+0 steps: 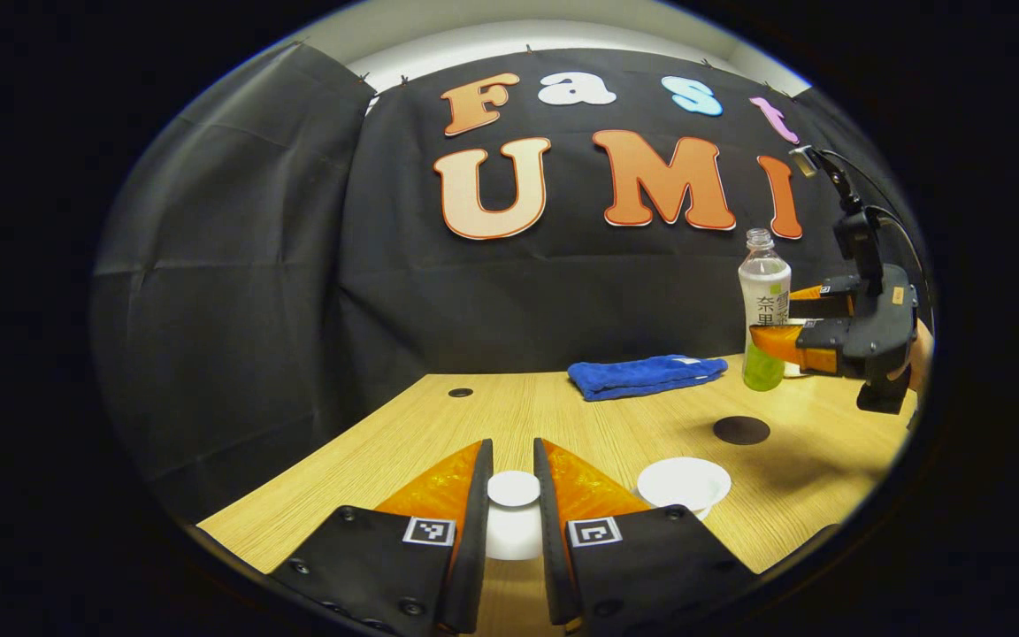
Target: Open the teacup lid with one hand, grasp the water bottle and pour water into the teacup with the other hand; after pouring, place the water bottle on the coaster and then close the teacup lid.
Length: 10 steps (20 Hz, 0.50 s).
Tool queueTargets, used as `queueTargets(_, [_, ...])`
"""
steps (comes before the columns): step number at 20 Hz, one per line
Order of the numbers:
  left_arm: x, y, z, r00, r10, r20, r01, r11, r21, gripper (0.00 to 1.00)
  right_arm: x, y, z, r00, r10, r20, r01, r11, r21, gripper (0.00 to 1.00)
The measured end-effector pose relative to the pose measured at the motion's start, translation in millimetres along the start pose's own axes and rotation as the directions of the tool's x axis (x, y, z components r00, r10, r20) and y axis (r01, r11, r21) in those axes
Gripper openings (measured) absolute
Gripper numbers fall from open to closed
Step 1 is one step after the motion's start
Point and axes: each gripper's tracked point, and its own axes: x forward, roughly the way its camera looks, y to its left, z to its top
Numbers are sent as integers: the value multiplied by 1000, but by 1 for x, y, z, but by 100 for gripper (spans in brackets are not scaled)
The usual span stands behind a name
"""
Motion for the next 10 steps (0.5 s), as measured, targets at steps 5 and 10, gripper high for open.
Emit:
queueTargets(5, [-6,-2,2,1000,-1,6,1,1000,-7,31,8,-1,-14,998,57,-11,-55,984,168,65])
queueTargets(10, [-11,-3,2,1000,8,11,-8,1000,-4,31,22,-4,-49,994,56,-91,-36,979,203,65])
